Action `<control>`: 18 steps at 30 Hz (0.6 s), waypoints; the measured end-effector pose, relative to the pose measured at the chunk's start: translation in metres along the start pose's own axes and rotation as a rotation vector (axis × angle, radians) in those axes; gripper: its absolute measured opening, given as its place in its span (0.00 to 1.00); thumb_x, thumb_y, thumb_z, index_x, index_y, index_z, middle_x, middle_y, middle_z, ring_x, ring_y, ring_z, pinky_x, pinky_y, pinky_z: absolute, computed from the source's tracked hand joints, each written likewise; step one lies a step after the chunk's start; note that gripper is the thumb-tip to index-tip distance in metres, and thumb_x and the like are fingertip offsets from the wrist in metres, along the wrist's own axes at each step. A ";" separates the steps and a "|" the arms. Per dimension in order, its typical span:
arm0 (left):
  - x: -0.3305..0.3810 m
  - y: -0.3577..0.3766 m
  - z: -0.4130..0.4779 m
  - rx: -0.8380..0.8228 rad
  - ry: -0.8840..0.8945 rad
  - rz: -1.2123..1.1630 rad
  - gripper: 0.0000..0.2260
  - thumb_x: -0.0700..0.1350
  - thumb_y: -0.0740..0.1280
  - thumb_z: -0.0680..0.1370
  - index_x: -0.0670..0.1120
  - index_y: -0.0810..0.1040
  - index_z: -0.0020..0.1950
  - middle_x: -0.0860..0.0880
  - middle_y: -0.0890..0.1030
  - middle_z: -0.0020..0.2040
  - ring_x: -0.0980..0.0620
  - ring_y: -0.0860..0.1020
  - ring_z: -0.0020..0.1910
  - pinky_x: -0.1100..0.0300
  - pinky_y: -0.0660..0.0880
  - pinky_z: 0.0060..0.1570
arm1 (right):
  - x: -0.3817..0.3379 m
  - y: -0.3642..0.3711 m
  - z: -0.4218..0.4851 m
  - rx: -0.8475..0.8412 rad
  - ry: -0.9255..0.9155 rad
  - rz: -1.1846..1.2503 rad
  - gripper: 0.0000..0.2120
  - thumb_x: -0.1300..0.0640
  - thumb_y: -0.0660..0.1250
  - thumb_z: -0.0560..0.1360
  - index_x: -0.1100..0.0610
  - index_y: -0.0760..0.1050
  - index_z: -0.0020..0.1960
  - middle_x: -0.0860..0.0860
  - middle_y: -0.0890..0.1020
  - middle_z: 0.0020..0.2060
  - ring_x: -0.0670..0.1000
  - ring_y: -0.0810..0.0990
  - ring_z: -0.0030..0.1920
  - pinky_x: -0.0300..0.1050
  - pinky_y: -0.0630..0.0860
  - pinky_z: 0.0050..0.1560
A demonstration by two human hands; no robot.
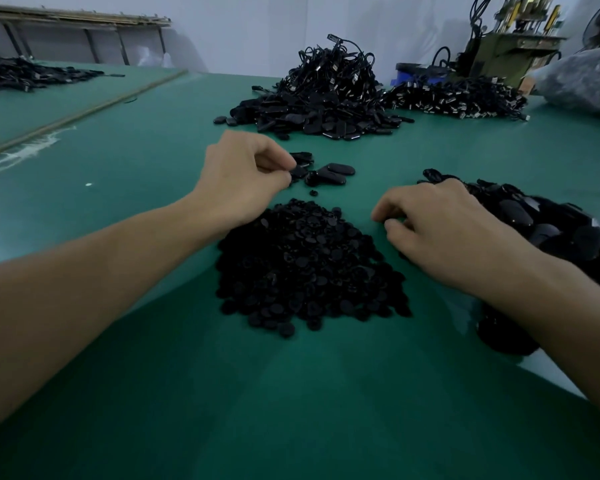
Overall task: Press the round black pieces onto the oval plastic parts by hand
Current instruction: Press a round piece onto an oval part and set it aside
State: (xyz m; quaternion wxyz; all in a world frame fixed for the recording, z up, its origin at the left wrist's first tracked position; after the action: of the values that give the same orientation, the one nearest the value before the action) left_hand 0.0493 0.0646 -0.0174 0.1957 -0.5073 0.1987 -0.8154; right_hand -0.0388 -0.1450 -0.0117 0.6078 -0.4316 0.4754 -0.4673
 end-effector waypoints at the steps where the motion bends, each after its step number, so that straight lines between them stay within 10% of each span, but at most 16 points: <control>1: 0.003 0.000 -0.004 -0.011 0.008 -0.017 0.10 0.38 0.74 0.75 0.54 0.82 0.41 0.57 0.84 0.39 0.68 0.80 0.36 0.76 0.74 0.40 | -0.001 -0.001 -0.001 0.014 0.008 -0.012 0.13 0.55 0.58 0.81 0.47 0.76 0.61 0.55 0.80 0.55 0.60 0.79 0.55 0.56 0.78 0.58; 18: 0.041 -0.005 -0.049 -0.212 0.081 -0.115 0.06 0.53 0.77 0.72 0.52 0.86 0.44 0.53 0.85 0.34 0.62 0.74 0.26 0.73 0.68 0.30 | -0.022 -0.017 -0.014 0.379 -0.146 0.269 0.12 0.66 0.64 0.76 0.55 0.84 0.45 0.38 0.75 0.28 0.34 0.76 0.33 0.24 0.70 0.36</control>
State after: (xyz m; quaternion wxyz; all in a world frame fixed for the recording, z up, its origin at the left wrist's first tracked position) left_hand -0.0121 0.0534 -0.0041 0.0859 -0.5021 0.2620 -0.8197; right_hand -0.0577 -0.1274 0.0060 0.7673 -0.2751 0.3874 -0.4307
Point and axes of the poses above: each hand's wrist, its own z-axis towards the middle knuckle, its own y-axis out of the palm, x = y × z, the point moved 3 cm from there along z, towards the middle knuckle
